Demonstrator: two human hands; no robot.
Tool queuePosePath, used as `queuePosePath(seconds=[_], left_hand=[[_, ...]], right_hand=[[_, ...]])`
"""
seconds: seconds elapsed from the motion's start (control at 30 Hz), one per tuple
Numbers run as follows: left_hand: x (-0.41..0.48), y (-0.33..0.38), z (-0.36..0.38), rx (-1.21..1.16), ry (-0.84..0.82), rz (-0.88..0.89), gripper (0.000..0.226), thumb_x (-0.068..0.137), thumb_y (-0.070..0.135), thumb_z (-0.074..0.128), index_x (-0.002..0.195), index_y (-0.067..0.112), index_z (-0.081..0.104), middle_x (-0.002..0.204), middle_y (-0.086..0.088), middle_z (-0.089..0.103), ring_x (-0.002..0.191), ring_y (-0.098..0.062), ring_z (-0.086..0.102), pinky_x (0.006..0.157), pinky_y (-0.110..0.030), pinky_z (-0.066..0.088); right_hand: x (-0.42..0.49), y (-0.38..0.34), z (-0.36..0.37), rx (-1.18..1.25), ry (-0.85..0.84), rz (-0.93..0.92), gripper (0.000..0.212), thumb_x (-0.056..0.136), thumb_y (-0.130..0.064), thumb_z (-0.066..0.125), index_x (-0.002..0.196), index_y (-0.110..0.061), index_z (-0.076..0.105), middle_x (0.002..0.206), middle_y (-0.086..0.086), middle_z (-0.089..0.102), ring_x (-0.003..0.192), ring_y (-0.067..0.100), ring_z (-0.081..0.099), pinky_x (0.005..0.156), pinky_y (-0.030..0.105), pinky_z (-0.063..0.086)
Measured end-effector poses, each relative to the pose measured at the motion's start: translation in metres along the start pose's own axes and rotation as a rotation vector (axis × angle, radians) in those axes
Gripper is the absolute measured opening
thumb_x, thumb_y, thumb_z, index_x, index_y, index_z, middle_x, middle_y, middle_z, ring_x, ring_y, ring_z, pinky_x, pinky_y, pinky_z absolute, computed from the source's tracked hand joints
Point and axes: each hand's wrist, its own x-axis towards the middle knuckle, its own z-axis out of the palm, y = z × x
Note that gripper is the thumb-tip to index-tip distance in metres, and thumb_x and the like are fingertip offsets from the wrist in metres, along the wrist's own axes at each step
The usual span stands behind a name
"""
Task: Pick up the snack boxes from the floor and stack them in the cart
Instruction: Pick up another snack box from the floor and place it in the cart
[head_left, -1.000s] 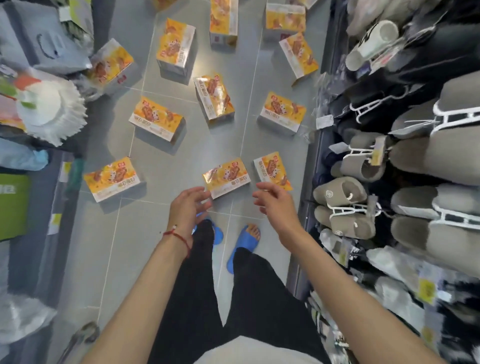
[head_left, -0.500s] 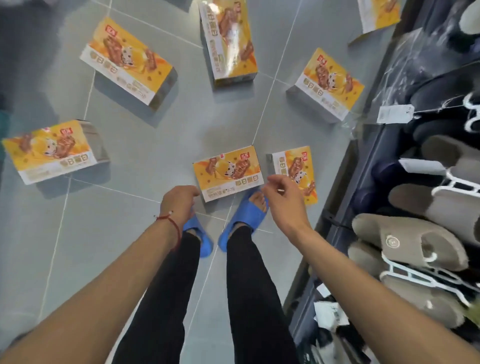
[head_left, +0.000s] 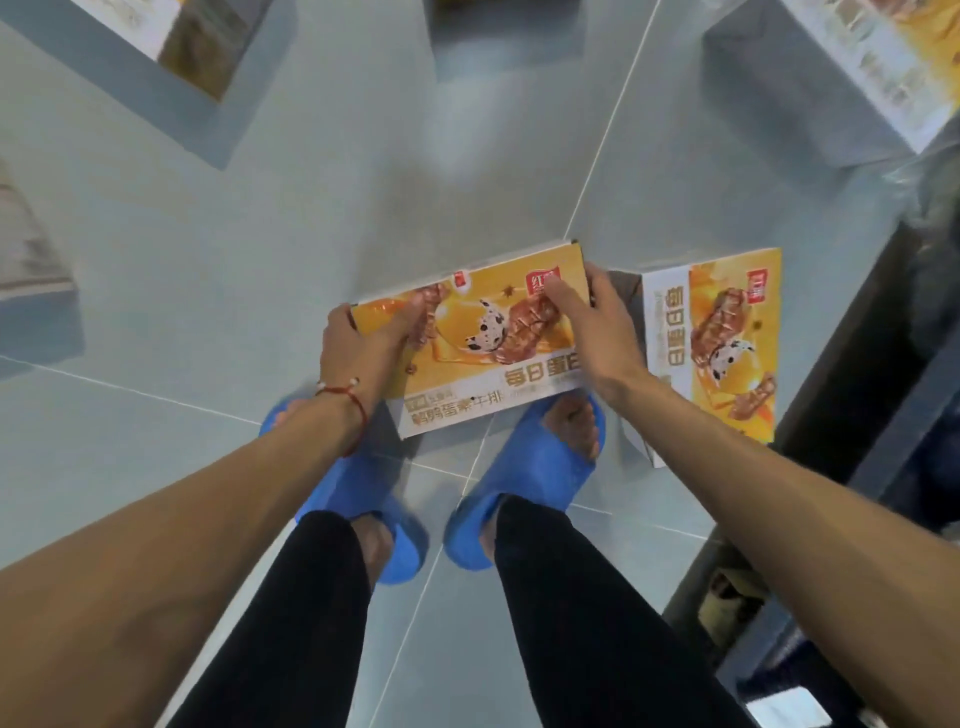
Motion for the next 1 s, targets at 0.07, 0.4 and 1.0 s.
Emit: queuePosePath(seconds=[0.07,0.4,1.0], left_hand=[[0.015,-0.005,0.007,-0.062,-0.029,-0.031,0.098,0.053,0.093,0.064,0.114,0.017,0.070,0.095,-0.001,0.078,0.084,-0.019,0.076,0.084,-0.041,0.061],[-0.034,0.007,-0.019,-0.409,-0.085,-0.082,0.014,0.093,0.039,0.060,0.088,0.026,0.059,0.088,-0.002,0.076,0.081,-0.024,0.074,0.077,-0.042,0.058],[-0.324,0.108,-0.193,-0.591,-0.230,0.077,0.045,0.077,0.026,0.062,0.119,0.014,0.054,0.109,-0.009,0.074,0.090,-0.024,0.074,0.069,-0.033,0.058]], right_hand=[[0.011,0.004,0.006,0.065,-0.019,0.030,0.030,0.099,-0.053,0.061,0.122,-0.034,0.059,0.116,-0.010,0.074,0.108,0.009,0.071,0.105,0.040,0.052],[-0.045,-0.033,-0.002,0.141,-0.096,0.020,0.048,0.099,-0.045,0.063,0.138,-0.018,0.054,0.116,-0.009,0.071,0.086,-0.011,0.070,0.067,0.006,0.050],[-0.348,-0.222,-0.070,0.228,-0.021,-0.041,0.065,0.081,-0.059,0.061,0.133,-0.028,0.035,0.126,-0.005,0.061,0.103,0.001,0.066,0.080,0.020,0.045]])
